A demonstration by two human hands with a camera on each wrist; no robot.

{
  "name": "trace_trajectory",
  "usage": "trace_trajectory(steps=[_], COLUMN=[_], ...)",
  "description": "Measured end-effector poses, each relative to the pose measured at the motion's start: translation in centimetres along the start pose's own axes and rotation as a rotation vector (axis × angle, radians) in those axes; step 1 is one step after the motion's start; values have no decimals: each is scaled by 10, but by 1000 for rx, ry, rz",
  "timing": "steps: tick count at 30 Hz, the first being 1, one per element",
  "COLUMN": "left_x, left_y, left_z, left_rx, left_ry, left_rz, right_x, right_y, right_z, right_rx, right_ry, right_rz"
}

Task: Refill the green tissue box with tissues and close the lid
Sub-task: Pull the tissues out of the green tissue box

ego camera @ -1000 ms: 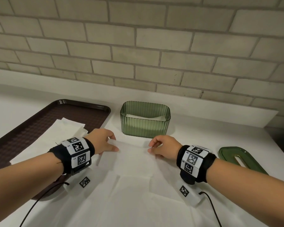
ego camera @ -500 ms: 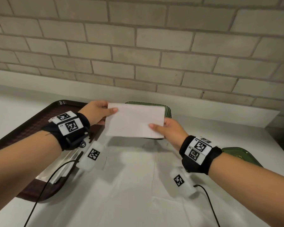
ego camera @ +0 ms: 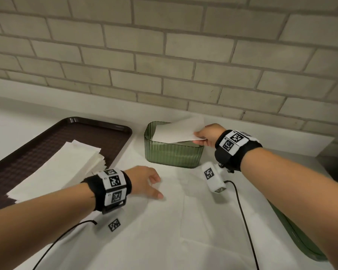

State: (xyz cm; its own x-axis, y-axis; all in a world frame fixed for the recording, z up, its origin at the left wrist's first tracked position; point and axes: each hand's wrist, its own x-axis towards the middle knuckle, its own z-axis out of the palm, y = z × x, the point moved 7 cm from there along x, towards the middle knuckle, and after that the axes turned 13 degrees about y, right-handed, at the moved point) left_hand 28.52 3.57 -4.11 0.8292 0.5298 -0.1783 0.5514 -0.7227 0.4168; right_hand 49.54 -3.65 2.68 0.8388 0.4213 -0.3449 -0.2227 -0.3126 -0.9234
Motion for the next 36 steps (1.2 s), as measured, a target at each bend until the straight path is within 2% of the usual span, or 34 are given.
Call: trace_trajectory(steps=[2, 6, 11, 15, 18, 23, 25, 27, 32, 36], left_x=[1, 11, 16, 16, 18, 21, 20, 19, 15, 14], left_y=[4, 10, 15, 14, 14, 19, 22, 25, 35, 39], left_z=[13, 18, 15, 15, 15, 12, 12, 8, -13, -43], left_rx=[-27, -3, 13, 16, 20, -3, -17, -17, 27, -66], left_ry=[-50, -22, 0, 17, 17, 24, 36, 62, 137, 254], left_rz=[20, 23, 52, 65, 67, 86, 109, 131, 183, 204], right_x=[1, -2, -3, -10, -11, -26, -38, -47, -64, -68], right_y=[2, 2, -6, -24, -34, -42, -35, -24, 26, 57], right_z=[7, 17, 20, 11, 3, -1, -2, -1, 5, 11], right_rx=[-34, -145, -505, -838, -844, -764, -710, -695, -883, -806], right_ry=[-20, -47, -31, 97, 161, 155, 93, -3, -300, -437], right_rz=[36, 45, -145, -303, -397, -650, -694, -670, -522, -362])
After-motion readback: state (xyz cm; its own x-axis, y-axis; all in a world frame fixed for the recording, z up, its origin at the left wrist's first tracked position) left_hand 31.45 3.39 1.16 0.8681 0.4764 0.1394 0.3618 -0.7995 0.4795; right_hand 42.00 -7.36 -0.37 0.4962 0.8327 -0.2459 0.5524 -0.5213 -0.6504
